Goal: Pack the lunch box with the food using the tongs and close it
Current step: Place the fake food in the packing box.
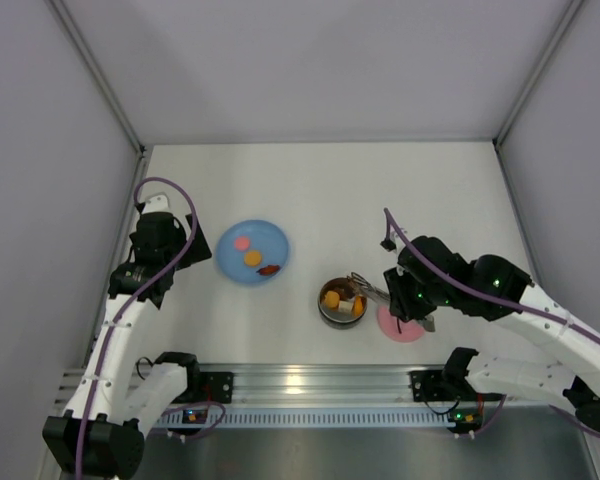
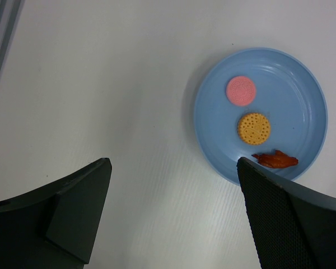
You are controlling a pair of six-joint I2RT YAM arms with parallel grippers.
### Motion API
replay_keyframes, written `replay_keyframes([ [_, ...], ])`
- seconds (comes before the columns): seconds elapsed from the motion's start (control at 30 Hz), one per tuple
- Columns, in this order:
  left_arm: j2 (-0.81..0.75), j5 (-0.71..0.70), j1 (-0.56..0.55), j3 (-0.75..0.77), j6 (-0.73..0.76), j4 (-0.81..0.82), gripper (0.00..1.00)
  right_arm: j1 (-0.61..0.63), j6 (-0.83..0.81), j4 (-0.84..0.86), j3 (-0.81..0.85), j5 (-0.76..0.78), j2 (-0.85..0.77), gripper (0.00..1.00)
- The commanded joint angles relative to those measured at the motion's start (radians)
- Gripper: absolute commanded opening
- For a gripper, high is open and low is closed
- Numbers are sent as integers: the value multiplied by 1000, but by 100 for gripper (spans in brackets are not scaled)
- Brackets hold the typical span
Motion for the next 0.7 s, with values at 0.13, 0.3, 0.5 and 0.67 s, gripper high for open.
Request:
replay_keyframes([
  [0.13, -22, 11, -3, -8, 8, 19, 99, -5, 11, -17, 9, 34, -10, 34],
  [0.3, -22, 11, -3, -8, 8, 17, 99, -5, 11, -24, 17, 37, -16, 37],
  [0.5, -22, 9, -3, -8, 8, 19, 99, -5, -3, -13, 98, 34, 27, 37],
  [0.67, -22, 8, -3, -7, 9, 17, 99, -5, -43, 68, 211, 8, 151, 37],
])
